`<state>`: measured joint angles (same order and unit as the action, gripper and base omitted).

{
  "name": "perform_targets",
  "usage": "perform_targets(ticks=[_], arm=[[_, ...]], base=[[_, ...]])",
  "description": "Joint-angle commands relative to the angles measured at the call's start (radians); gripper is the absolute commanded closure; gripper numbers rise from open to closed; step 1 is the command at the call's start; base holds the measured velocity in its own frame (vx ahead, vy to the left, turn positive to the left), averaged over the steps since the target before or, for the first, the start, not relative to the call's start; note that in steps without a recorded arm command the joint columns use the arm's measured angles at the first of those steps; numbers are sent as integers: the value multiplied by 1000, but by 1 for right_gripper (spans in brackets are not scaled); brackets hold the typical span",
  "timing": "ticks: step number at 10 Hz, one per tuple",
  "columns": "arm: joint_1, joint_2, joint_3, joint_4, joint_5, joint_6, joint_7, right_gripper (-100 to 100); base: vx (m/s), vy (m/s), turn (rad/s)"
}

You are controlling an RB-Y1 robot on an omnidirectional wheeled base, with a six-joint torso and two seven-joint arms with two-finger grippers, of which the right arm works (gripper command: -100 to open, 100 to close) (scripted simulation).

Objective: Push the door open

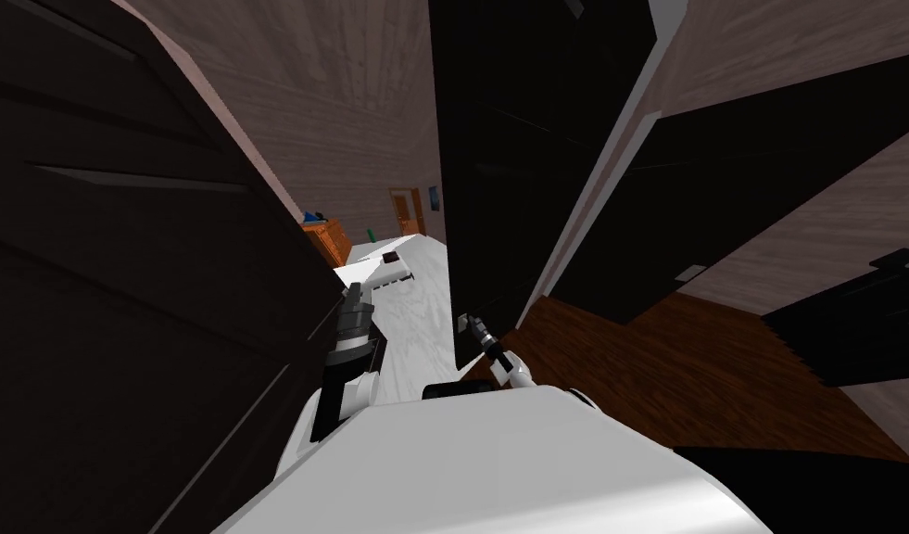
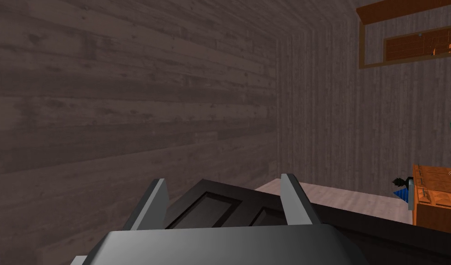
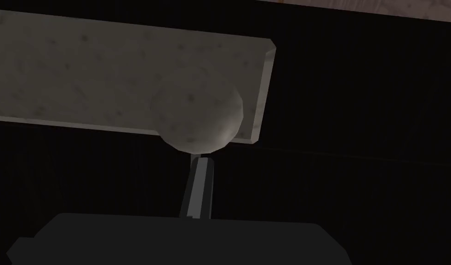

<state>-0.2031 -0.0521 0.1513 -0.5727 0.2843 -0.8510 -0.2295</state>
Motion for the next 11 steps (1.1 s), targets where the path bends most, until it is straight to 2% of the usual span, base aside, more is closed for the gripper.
perform_targets(ticks=[1, 2, 6, 9, 11], arm=[[6, -6, -13, -9, -10, 5, 8, 100], [4, -10, -4, -7, -5, 4, -4, -100], [6, -7, 3, -11, -4, 6, -18, -100], [7, 13, 11, -16, -3, 9, -33, -100], [0, 4, 4, 4, -6, -3, -21, -100]], base=[[174, 126, -46], [-51, 28, -33], [-207, -44, -16], [-221, -44, -24], [5, 3, 12]])
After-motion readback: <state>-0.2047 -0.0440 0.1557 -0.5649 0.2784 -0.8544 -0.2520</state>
